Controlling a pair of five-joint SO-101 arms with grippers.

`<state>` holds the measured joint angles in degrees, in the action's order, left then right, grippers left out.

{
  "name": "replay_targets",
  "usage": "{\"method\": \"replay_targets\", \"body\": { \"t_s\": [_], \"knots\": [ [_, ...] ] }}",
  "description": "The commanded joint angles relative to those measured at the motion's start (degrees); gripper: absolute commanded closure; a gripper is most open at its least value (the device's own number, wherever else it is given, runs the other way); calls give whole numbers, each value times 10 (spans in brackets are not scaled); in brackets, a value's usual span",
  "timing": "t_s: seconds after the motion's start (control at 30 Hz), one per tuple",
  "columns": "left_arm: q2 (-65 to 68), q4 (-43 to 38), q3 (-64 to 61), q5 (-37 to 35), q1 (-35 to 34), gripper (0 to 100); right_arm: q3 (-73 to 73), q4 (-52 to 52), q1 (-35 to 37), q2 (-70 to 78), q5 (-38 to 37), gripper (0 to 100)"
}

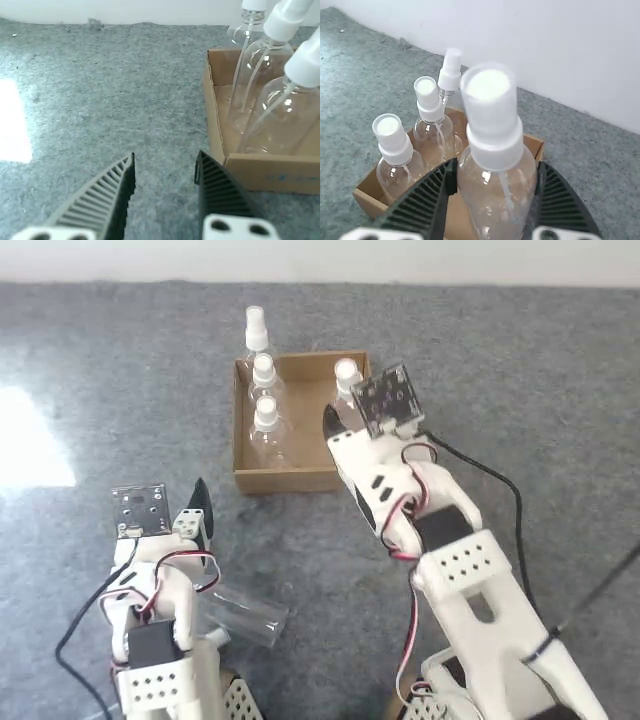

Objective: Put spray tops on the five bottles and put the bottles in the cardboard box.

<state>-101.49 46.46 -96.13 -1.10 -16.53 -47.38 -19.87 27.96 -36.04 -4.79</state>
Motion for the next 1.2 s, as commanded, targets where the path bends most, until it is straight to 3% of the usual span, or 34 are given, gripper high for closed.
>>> {"method": "replay_targets", "body": {
  "t_s": [0.0,0.57,0.77,1.17],
  "knots": [
    [-9,-18,4,5,4,812,60,29,1,18,13,827],
    [-9,-26,3,5,3,812,68,176,3,143,7,825],
    [-9,-42,-6,5,3,812,146,116,-7,200,10,825],
    [-9,-41,-6,5,3,812,217,113,-11,294,11,825]
  ]
}}
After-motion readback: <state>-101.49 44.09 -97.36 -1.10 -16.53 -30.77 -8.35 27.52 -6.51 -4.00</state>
